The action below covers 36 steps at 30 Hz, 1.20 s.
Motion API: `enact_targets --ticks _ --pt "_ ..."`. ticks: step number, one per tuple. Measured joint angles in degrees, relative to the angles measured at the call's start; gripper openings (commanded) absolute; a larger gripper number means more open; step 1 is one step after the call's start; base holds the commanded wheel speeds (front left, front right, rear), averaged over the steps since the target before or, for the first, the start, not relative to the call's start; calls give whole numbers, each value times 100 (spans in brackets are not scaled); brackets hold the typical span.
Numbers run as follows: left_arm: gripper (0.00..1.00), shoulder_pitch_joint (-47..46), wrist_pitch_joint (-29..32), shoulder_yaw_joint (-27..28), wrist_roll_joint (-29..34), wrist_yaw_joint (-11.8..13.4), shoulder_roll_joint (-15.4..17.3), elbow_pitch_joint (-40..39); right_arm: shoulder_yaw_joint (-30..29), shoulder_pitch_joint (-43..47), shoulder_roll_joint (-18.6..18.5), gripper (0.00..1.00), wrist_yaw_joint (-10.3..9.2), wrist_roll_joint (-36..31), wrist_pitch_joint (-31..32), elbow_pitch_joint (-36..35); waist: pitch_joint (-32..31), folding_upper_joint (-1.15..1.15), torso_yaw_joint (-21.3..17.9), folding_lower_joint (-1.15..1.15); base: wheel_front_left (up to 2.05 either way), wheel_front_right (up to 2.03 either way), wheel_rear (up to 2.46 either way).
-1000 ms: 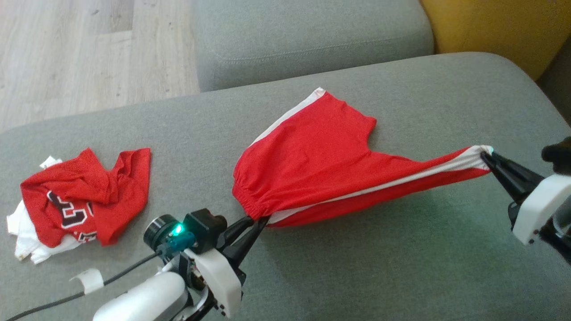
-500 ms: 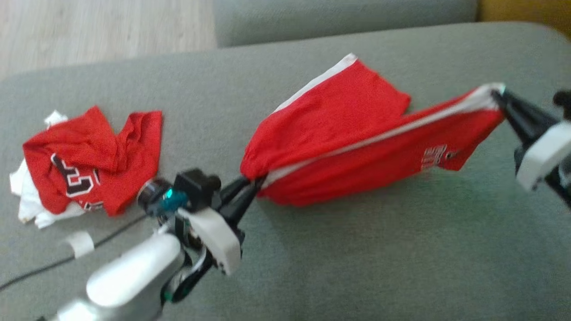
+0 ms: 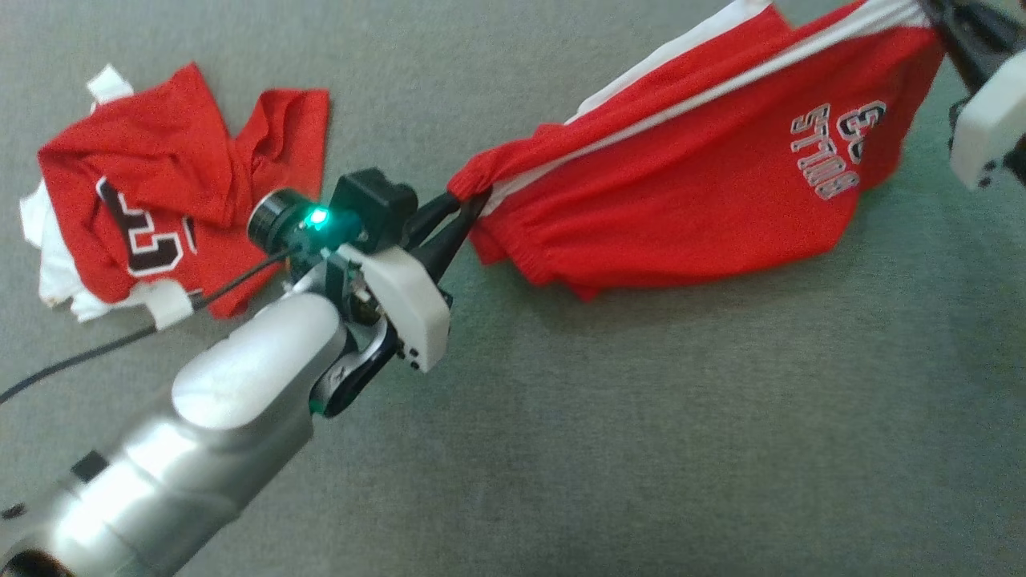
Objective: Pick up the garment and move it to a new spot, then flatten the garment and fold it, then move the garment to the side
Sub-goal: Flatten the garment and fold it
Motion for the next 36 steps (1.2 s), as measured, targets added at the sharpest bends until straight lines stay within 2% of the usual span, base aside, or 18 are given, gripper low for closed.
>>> enact_targets --ticks 8,13,14,15,20,25,32,36 --pt "0 -360 -8 -14 51 -235 -333 469 603 -633 41 0 0 -107 3 620 498 0 364 0 0 0 0" --pt "0 -496 -43 -36 91 -299 -523 700 892 -946 77 0 0 23 -56 883 666 0 523 -1 0 0 0" --pt "49 -521 -62 -37 91 -299 -544 736 956 -995 102 33 0 53 -75 951 686 0 543 -1 0 0 0" --pt "100 -550 -68 -37 92 -298 -560 777 975 -1024 129 100 0 71 -98 1032 702 0 557 -1 0 0 0" --pt "100 -580 -238 -34 151 -282 -598 1032 992 -1124 243 100 0 199 -192 1605 660 0 562 -2 0 0 0" --pt "100 -575 -424 -1 142 -224 -604 1195 669 -1241 523 100 0 441 -589 2035 470 0 500 -2 0 0 0" --pt "100 -457 -995 413 -63 77 -573 1260 266 -1399 746 100 0 441 -1350 2376 80 0 360 -2 0 0 0" --pt "100 -242 -1545 794 -204 345 -521 1214 -85 -1280 890 100 0 541 -1711 2401 -244 0 262 -2 0 0 0"
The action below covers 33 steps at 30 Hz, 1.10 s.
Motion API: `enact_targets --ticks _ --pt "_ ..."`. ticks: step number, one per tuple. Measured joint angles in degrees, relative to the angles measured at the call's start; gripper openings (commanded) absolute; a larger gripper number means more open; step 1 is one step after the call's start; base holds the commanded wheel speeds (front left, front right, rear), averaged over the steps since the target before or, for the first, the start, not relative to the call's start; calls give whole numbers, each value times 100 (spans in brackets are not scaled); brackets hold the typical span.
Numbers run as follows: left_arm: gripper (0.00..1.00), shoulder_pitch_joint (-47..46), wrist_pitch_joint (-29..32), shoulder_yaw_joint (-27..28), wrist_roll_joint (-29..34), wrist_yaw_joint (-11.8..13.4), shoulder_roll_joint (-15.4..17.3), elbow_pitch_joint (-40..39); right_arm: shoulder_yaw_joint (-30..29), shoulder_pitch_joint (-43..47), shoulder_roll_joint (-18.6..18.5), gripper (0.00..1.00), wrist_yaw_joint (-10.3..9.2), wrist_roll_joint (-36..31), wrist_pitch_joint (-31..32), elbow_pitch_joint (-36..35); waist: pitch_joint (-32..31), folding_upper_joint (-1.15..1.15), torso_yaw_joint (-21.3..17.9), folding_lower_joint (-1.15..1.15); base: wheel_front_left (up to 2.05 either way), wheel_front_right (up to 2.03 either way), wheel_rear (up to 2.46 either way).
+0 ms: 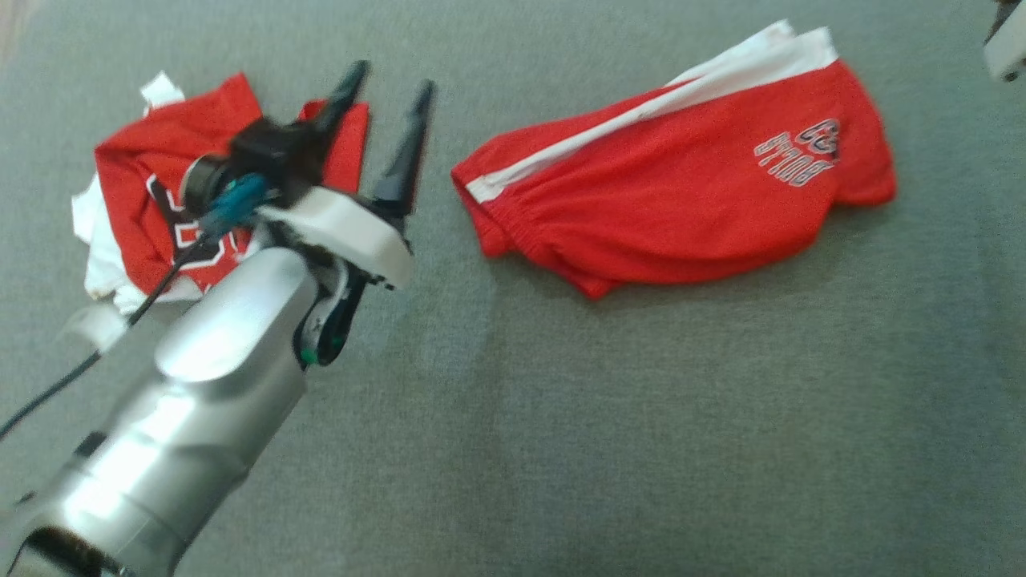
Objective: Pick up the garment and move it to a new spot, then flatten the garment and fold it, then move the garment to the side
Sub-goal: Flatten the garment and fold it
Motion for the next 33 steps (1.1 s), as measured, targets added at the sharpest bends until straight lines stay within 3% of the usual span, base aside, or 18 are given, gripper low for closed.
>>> enact_targets --ticks 4,11,20,28,33 --pt "100 354 -291 455 -124 281 90 -216 -506 428 101 100 0 -2 -76 -368 -353 0 -96 0 0 0 0" --pt "100 1274 -367 1272 127 567 190 -872 -2036 1961 332 100 0 -494 -78 -1715 -946 0 -226 -1 0 0 0" --pt "100 2707 -380 1861 858 568 33 -1220 -3319 4108 1352 100 0 -1318 -78 -2716 -1499 0 -338 -1 0 0 0" --pt "100 3623 -379 2253 1459 408 -299 -1214 -3800 5250 2165 100 0 -1800 -78 -3053 -1665 0 -413 1 0 0 0" --pt "100 4004 -380 2633 1775 244 -602 -1243 -3996 5616 2450 100 0 -2024 -77 -3184 -1656 0 -454 1 0 0 0"
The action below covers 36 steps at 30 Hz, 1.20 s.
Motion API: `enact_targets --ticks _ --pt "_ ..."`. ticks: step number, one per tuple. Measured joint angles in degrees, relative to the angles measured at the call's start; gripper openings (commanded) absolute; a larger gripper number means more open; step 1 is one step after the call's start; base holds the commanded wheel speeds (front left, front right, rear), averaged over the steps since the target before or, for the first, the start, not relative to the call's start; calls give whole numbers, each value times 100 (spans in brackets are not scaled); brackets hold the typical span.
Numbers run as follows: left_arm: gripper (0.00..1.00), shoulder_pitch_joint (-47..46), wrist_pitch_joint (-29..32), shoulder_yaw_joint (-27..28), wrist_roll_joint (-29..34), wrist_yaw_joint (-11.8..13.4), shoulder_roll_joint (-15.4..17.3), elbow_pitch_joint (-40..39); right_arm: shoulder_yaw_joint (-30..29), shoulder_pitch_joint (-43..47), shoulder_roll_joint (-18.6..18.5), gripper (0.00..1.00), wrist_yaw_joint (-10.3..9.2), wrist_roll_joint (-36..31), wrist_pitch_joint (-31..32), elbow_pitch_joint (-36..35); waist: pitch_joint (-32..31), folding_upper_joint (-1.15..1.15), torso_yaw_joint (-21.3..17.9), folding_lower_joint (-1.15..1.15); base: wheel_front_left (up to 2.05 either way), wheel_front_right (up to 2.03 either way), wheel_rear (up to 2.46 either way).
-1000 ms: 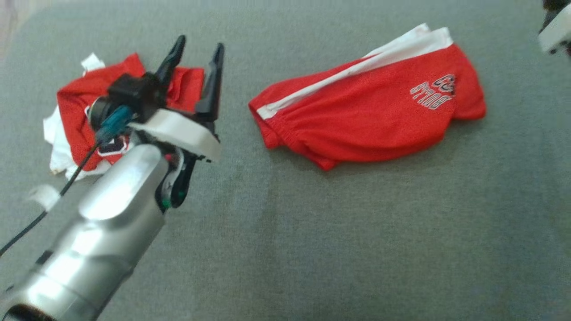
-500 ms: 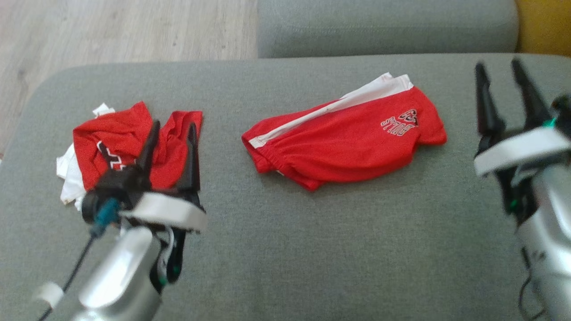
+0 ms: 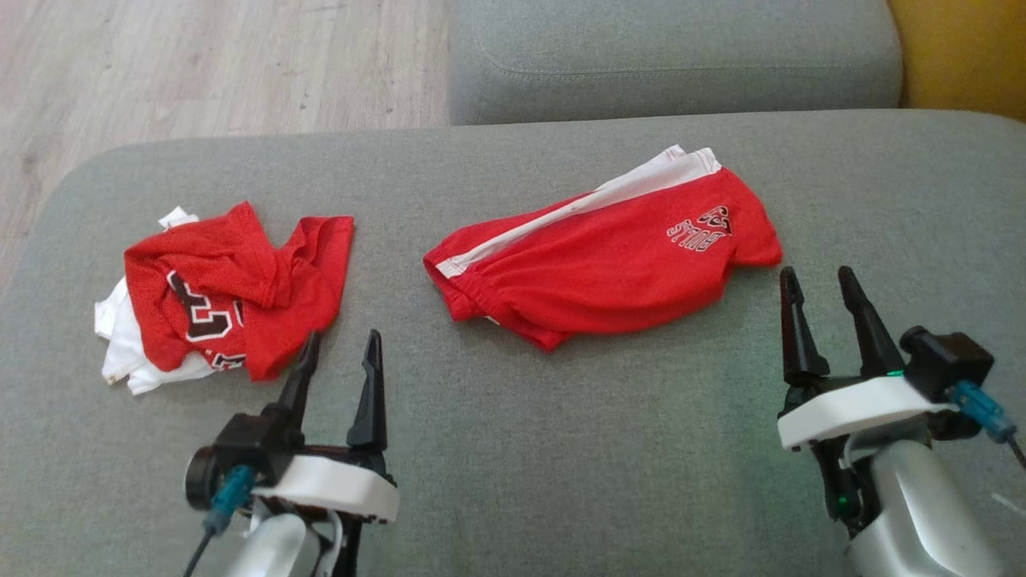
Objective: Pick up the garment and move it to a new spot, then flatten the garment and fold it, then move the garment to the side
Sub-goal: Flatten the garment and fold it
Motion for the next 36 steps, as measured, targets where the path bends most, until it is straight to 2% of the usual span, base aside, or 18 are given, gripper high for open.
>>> enact_targets --ticks 10,15,19,20,25,36 --pt "100 38 0 470 504 -471 -415 56 -312 10 116 100 0 -237 286 -229 213 0 113 0 0 0 0" --pt "100 -83 0 505 694 -642 -542 147 -704 -564 83 100 0 -232 693 -19 467 0 281 1 0 0 0" --pt "100 -413 0 602 792 -778 -664 168 -1147 -1275 -33 100 0 -193 1027 455 729 0 463 1 0 0 0" --pt "100 -537 0 643 791 -834 -704 187 -1395 -1584 -148 100 0 -227 1129 814 865 0 565 2 0 0 0" --pt "100 -688 0 650 842 -918 -808 207 -1829 -2170 -427 100 0 -488 1346 1724 1166 0 849 1 0 0 0" --pt "100 -942 0 636 849 -987 -851 293 -1809 -2826 -600 100 0 -917 1602 3078 1619 0 1202 1 0 0 0"
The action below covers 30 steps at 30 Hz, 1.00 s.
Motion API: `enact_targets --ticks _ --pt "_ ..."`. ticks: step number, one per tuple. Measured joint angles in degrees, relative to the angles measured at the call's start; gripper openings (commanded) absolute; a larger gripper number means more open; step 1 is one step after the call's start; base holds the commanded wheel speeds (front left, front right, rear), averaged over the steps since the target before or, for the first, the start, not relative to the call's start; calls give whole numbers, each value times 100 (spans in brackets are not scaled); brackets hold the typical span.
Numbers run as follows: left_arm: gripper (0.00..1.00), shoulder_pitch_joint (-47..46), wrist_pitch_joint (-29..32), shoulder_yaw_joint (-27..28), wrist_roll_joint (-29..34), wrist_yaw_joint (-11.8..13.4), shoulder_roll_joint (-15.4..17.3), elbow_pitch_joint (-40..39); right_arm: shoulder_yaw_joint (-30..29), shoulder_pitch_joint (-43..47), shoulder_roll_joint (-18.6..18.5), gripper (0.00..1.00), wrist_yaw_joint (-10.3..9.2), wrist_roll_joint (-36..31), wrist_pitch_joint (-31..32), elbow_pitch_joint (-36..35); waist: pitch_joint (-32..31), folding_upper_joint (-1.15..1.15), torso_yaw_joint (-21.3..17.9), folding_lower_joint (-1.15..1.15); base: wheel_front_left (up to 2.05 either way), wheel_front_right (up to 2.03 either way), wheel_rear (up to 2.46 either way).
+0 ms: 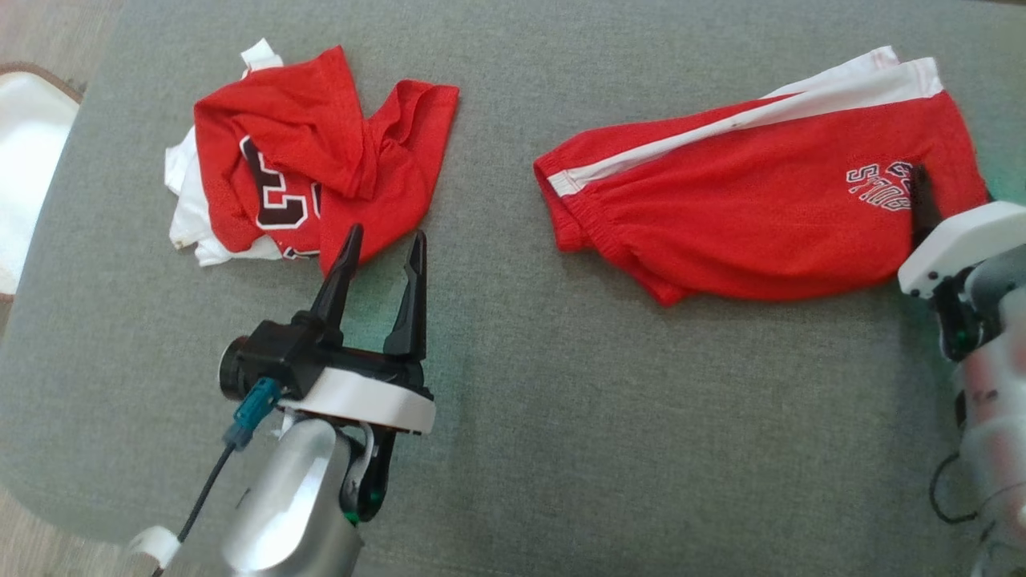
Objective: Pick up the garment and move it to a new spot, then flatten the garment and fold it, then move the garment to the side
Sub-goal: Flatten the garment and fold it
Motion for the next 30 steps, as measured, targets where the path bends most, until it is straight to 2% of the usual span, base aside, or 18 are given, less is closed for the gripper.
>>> enact_targets --ticks 7,9,16,20,25,30 --pt "100 -123 0 -98 -79 14 -10 -18 257 -433 -104 100 0 -30 13 421 137 0 35 -1 0 0 0" --pt "100 -130 0 -154 -104 42 -12 -20 388 -501 -109 0 0 15 43 501 155 0 29 -1 0 0 0" --pt "100 -130 0 -164 -119 81 -23 1 734 -557 -132 0 0 248 -83 641 100 0 -62 -1 0 0 0" --pt "100 -121 0 -164 -119 75 -22 11 802 -493 -264 0 0 432 -324 680 -36 0 -163 -1 0 0 0" --pt "100 -51 0 -160 -109 56 -21 -7 781 -333 -514 0 0 801 -651 463 -243 0 -374 -1 0 0 0" --pt "100 36 0 -149 -9 49 -22 -110 597 206 -654 0 0 1082 -882 286 -466 0 -651 -1 0 0 0"
